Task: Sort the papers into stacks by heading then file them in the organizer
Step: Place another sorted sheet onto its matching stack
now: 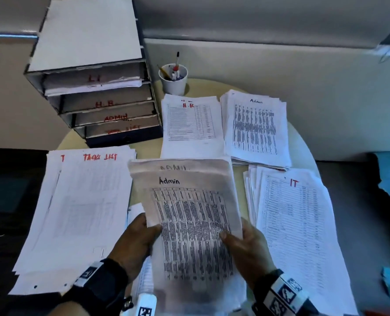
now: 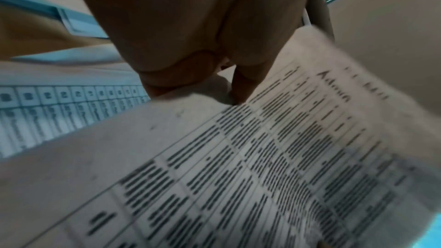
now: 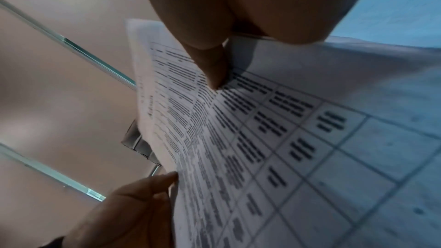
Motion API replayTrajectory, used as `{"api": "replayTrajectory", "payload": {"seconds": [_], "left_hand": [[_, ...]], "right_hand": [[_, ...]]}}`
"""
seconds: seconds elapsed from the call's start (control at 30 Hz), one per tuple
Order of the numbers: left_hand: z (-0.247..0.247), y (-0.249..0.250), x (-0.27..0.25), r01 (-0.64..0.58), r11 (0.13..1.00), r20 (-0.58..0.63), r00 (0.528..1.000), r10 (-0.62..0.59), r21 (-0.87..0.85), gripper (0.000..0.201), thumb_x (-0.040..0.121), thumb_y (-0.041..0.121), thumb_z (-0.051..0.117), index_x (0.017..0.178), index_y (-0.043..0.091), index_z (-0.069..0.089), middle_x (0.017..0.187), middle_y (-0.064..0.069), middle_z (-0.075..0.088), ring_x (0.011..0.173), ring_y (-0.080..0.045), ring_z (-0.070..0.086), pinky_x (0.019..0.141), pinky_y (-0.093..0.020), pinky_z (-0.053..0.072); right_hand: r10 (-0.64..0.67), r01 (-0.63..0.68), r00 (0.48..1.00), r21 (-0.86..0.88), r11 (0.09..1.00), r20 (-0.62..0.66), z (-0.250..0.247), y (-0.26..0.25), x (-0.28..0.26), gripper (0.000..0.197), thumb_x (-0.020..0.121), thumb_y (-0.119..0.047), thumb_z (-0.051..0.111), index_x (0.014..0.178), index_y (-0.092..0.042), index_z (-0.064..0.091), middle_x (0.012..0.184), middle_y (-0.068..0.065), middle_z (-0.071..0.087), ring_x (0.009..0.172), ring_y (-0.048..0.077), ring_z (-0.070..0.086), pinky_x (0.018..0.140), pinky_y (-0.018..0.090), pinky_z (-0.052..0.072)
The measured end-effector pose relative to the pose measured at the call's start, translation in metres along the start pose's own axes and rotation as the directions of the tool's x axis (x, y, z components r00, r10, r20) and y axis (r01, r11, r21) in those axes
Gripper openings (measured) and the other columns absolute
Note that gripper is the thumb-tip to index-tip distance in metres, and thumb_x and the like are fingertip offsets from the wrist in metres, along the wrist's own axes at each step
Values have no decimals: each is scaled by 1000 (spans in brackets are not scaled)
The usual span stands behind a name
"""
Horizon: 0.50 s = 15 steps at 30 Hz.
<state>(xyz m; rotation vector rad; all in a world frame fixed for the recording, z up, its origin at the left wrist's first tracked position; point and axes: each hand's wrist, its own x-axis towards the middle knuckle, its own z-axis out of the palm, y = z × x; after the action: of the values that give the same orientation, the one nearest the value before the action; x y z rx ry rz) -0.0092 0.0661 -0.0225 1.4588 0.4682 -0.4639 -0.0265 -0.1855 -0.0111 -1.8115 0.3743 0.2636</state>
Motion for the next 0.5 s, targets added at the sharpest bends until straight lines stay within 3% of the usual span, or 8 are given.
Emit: {"api": "replayTrajectory", "payload": {"seconds": [0.07,0.13,0.2,0.23,0.3,0.37,0.43,0.5], "left_hand": [[0,-1,-3,-24,994,-6,1000,25,106,18,101,12,53,112,20,65,74,-14,64,57,-21,49,57,-34,37],[-1,1,-3,-36,991,-24,999,39,126,15,101,18,55,111,21,66,70,-21,54,52,-21,43,54,-32,34],[2,11,-2,-60,998,-18,998,60,28,20,98,21,58,116,26,66,92,-17,69,73,-26,58,69,-37,44],[5,18,-1,-68,997,-14,998,68,-26,19,96,24,62,115,22,65,101,-14,69,86,-28,59,79,-41,44],[7,28,7,-81,995,-43,996,78,-63,35,89,38,72,109,12,59,98,-16,64,91,-28,56,86,-43,41],[15,42,13,-99,994,-70,993,96,-41,25,94,32,67,105,11,60,87,-19,61,79,-26,52,76,-37,43],[26,54,19,-111,994,-58,992,109,-23,11,99,21,57,106,14,63,84,-15,55,70,-29,42,58,-33,37],[37,64,21,-95,993,-47,995,92,-70,12,99,14,55,108,13,64,85,-15,57,73,-29,44,59,-34,40]], "right_hand": [[-12,12,1000,-15,1000,-5,-2,1,2,13,85,-15,69,95,-22,67,85,6,72,76,24,68,68,46,59],[11,-9,999,-43,999,37,-5,6,4,17,84,-17,72,98,-22,64,90,2,72,80,15,69,73,38,60],[49,-46,997,-56,997,59,-12,14,5,21,81,-24,74,97,-18,63,91,4,73,85,21,70,78,45,60],[58,-56,997,-46,997,55,-15,18,4,19,80,-22,74,96,-16,65,90,4,74,85,22,71,79,48,59],[46,-45,999,-50,998,23,-21,22,3,9,85,-10,70,93,-14,68,85,1,75,81,18,71,78,43,58],[14,-16,999,-65,998,-43,-26,16,4,8,88,-6,67,87,-14,69,78,0,74,75,15,69,71,35,55],[-8,3,994,-46,999,-105,-33,7,11,9,89,-6,65,83,-11,69,74,5,73,69,21,66,65,35,52],[39,-30,986,53,998,-164,-44,-3,25,10,91,-4,62,84,-7,69,75,10,73,62,22,63,56,29,51]]}}
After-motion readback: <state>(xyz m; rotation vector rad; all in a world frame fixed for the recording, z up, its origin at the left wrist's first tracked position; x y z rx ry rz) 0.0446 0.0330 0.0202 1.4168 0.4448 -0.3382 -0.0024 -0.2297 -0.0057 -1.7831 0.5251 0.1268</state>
